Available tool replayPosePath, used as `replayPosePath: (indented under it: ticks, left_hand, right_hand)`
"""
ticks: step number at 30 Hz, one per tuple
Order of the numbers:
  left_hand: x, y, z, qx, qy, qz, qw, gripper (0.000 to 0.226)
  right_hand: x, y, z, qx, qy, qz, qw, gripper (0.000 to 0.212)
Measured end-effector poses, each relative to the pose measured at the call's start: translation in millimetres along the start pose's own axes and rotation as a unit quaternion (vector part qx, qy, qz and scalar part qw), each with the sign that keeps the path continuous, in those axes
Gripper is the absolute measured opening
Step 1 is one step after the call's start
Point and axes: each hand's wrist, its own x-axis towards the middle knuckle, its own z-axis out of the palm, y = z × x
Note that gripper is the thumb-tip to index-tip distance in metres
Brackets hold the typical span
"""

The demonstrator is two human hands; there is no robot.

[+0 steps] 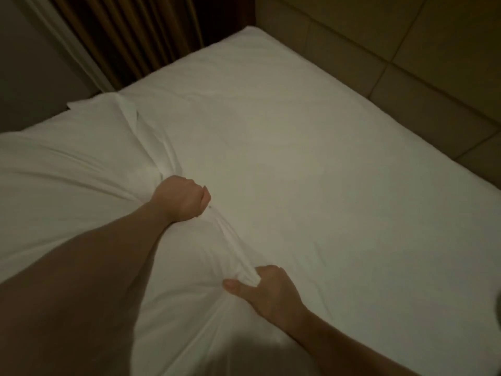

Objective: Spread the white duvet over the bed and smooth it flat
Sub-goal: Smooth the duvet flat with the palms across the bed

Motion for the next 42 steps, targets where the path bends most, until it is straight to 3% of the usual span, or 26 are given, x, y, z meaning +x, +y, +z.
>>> replayPosePath:
  ticks: [3, 10, 14, 16, 18, 21, 24, 28, 31, 34, 38, 42]
  left_hand:
    - [-0.2, 3.2, -1.1, -0.006, -0.013, 0.002, 1.000, 0.055]
    - [4.6, 10.5, -10.4, 0.021, -0.054, -0.020, 0.998, 0.053]
    - [12.0, 13.6, -14.1, 0.023, -0.091, -0.012, 0.996, 0.058]
    - [9.0, 16.6, -10.9, 0.024, -0.104, -0.013, 0.994, 0.061]
    - [17.1, 15.2, -20.9, 0.051, -0.128, -0.007, 0.990, 0.059]
    - [22.8, 5.1, -48.3, 0.073, -0.150, 0.002, 0.986, 0.058]
    - [37.8, 2.7, -70.0, 0.111, -0.138, 0.022, 0.984, 0.056]
    - [89.4, 2.9, -115.7, 0.056, -0.103, -0.015, 0.993, 0.054]
    - [151.7, 14.5, -155.8, 0.005, -0.043, -0.020, 0.999, 0.055]
    - [222.6, 42.2, -182.1, -0.034, 0.001, -0.001, 0.999, 0.053]
    - [292.7, 104.0, -153.3, -0.033, 0.004, 0.040, 0.999, 0.047]
    - [314.1, 128.8, -93.1, -0.042, 0.003, 0.047, 0.998, 0.050]
  right_hand:
    - [5.3, 3.5, -2.5, 0.003, -0.013, 0.003, 1.000, 0.067]
    - [-0.7, 4.1, -0.2, 0.008, -0.001, 0.008, 1.000, 0.082]
    - [6.1, 10.5, -4.3, 0.010, -0.029, 0.023, 0.999, 0.077]
    - [5.3, 10.6, -2.9, 0.001, -0.037, 0.030, 0.999, 0.085]
    - [5.3, 9.8, -4.4, 0.010, -0.024, 0.029, 0.999, 0.094]
    - [2.6, 1.8, -17.3, -0.001, -0.040, 0.010, 0.999, 0.089]
    - [1.4, -14.7, -46.9, -0.016, -0.053, -0.005, 0.998, 0.086]
    - [25.8, -36.5, -127.6, 0.004, -0.017, -0.011, 1.000, 0.091]
    - [37.8, -52.4, -211.2, 0.013, 0.013, -0.024, 1.000, 0.053]
    - [49.9, -51.0, -285.5, 0.023, 0.048, -0.015, 0.998, 0.045]
    - [82.5, 5.0, -318.7, 0.028, 0.064, 0.037, 0.997, 0.048]
    - [120.0, 49.5, -312.1, 0.020, 0.031, 0.047, 0.998, 0.052]
